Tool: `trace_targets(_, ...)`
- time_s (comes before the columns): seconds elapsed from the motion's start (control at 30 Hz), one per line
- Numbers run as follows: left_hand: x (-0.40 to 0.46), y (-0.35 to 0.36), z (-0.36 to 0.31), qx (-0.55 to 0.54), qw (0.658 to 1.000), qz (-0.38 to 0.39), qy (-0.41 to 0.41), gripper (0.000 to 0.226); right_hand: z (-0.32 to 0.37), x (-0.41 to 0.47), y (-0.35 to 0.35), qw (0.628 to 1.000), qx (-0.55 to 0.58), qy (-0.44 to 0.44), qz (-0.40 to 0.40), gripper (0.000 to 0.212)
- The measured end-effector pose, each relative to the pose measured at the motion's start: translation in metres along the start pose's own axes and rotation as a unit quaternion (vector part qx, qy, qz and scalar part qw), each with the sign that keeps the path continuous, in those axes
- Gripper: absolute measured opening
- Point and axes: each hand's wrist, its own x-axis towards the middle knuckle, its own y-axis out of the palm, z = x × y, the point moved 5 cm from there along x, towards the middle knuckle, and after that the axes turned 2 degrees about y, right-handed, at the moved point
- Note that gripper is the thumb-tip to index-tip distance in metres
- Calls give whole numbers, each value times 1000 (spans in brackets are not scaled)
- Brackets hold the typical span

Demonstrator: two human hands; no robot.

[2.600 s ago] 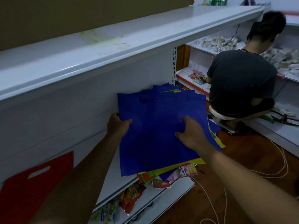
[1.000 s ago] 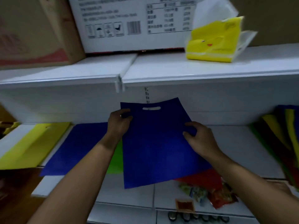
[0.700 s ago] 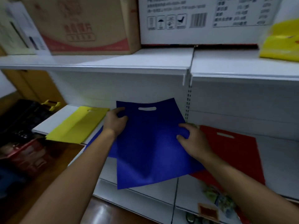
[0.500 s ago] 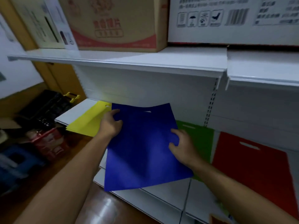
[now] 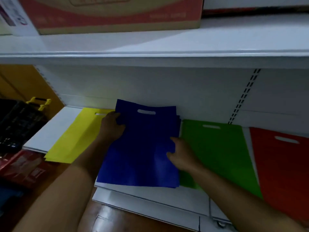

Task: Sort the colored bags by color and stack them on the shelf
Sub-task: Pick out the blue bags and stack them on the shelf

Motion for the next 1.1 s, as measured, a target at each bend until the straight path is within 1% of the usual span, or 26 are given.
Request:
trace_targets(0.07, 20, 16, 9, 9, 999, 38, 12, 68, -4, 15, 10, 999, -42, 20, 10, 68)
trace_targets(0.13, 37, 35, 20, 41, 997, 61, 20, 82, -9, 28, 18, 995, -90, 32, 16, 67)
trace_targets(0.2, 52, 54, 36, 74, 993, 80, 32, 84, -14, 39, 22, 989, -146, 37, 14, 65)
trace_targets(0.3, 67, 75, 57, 89, 990, 103, 35, 89, -22, 47, 27, 977, -206, 53, 22, 63)
trace_targets(0.33, 69, 79, 60, 102, 987, 115, 39, 91, -24, 48, 29, 974, -218, 56, 25, 63)
trace_targets(0.4, 69, 86, 66, 133, 980, 146, 28, 86, -25, 48, 29, 973, -225, 55, 24, 64)
trace_targets(0.47, 71, 88, 68, 147, 979, 143, 19, 82, -25, 46, 23, 976, -213, 44, 5, 65)
trace_targets(0.53, 73, 87, 61, 135, 983, 121, 17, 81, -24, 42, 11, 981, -193, 31, -21, 66)
trace_targets(0.63, 61, 77, 17, 100, 989, 89, 60, 73, -23, 31, -16, 982, -179, 22, -55, 69)
trace_targets(0.73, 37, 71, -42, 58, 990, 88, 89, 66, -29, 10, -48, 977, -195, 13, -81, 71)
trace_targets(0.83, 10, 72, -99, 10, 990, 78, 116, 65, -45, -20, -85, 974, -200, 6, -110, 72)
trace_targets(0.93, -27, 80, -159, -16, 985, 76, 151, 65, -68, -59, -128, 967, -206, 0, -150, 74)
trace_targets(1.1, -101, 116, -266, -8, 977, 89, 195, 65, -130, -146, -211, 952, -211, -8, -222, 71)
